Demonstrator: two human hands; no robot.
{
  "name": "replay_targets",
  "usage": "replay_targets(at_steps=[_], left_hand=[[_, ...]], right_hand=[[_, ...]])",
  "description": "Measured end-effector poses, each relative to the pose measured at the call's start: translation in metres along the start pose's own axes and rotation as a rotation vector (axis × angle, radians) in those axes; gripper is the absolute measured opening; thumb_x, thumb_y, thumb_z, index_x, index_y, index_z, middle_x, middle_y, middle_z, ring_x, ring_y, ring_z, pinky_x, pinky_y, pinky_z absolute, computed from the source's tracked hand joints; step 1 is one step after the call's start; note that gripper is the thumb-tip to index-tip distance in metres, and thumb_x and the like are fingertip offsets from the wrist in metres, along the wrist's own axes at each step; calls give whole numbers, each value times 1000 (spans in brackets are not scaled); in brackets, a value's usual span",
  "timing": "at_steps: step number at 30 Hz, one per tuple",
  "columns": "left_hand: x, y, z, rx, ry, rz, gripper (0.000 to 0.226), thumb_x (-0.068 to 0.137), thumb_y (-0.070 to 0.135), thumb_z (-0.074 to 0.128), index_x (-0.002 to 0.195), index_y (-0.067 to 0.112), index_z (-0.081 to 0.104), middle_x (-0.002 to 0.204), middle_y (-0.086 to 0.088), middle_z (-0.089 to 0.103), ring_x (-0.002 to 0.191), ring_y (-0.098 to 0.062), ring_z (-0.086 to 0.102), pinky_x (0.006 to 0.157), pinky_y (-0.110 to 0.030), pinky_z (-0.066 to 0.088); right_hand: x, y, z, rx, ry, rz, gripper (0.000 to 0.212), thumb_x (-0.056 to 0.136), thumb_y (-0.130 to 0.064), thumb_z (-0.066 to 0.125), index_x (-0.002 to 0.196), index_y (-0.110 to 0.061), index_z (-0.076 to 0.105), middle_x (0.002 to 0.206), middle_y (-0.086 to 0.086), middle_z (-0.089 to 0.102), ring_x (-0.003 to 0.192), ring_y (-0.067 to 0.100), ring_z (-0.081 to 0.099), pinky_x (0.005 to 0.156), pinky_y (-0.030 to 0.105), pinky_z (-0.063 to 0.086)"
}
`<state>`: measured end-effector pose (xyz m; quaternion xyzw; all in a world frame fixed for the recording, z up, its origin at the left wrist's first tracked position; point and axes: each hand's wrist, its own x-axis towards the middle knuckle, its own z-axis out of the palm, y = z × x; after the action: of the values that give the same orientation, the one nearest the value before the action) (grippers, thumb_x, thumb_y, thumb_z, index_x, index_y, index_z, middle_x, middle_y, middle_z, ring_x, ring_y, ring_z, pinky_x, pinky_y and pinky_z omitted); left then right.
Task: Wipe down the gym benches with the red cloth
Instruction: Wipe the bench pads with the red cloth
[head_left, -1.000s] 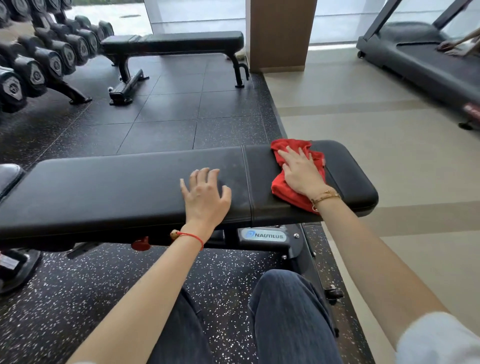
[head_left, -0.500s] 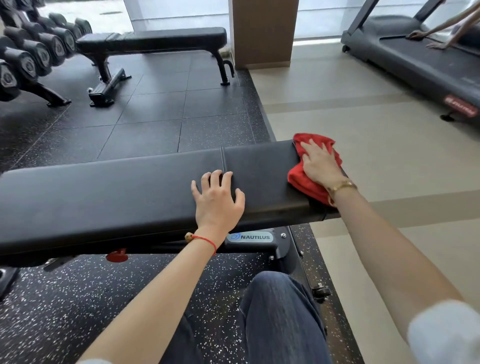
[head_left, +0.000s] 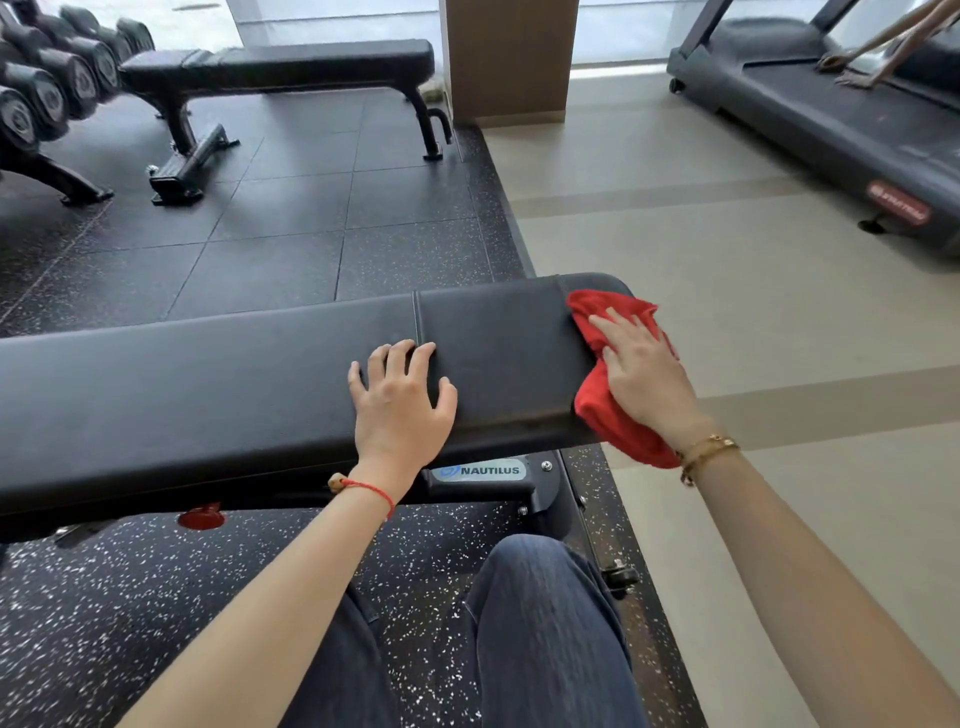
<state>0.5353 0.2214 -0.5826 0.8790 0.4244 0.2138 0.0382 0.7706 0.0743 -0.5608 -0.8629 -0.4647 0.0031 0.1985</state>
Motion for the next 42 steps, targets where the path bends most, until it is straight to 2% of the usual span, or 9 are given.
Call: replay_targets(at_steps=[4,10,20,27,30,34,38,42], left_hand=[[-1,3,-2,9,12,-13,53,88,43,39,135,21,54,137,-3,52,133,-27,41,114,-57,26],[1,3,-1,7,18,-17,54,87,44,37,134,23,54,136,-2,54,132,-26,42,113,-57,28],[0,0,2,8,4,-1,49,91,40,46,136,21,53,138,-2,52,133,-26,41,114,-57,26],[0,3,-1,-8,14,-10,53,88,43,38,133,22,54,135,-3,54,132,-27,42,114,-59,27],[0,3,0,-6,23,-10,52,88,43,39,132,22,55,135,-3,54,131,-27,43,113,-58,28],[0,1,1,-5,22,-10,52,88,44,39,132,22,55,135,-2,54,131,-26,43,114,-58,27],[0,-1,1,-7,20,0,54,88,44,38,134,22,54,136,-3,54,132,-26,42,114,-57,27],[-1,-1,0,-11,10,7,54,89,44,38,135,21,54,137,-3,53,133,-26,42,114,-57,26]], right_hand=[[44,15,-3,1,-22,132,48,101,-18,33,149,-19,33,160,6,22,148,31,15,122,41,2],[100,-1,2,19,-112,37,48,101,-19,32,149,-21,31,160,3,20,149,30,10,122,41,-1],[-1,10,0,59,-20,-108,49,98,-14,40,146,-24,39,156,-1,30,147,25,19,122,42,5],[74,2,3,51,-68,68,48,101,-20,34,149,-23,33,160,1,22,149,29,13,122,41,1],[91,-24,10,72,-77,55,48,101,-19,34,149,-22,33,160,3,22,148,28,14,122,42,1],[58,-48,14,69,-86,-104,49,99,-16,37,148,-22,35,158,2,27,148,26,18,122,43,3],[4,-42,10,85,-80,-251,50,98,-13,41,146,-25,37,157,-2,29,148,21,19,122,41,6],[0,-16,2,125,-53,-147,50,98,-14,40,146,-28,38,157,-6,29,147,18,19,122,37,2]])
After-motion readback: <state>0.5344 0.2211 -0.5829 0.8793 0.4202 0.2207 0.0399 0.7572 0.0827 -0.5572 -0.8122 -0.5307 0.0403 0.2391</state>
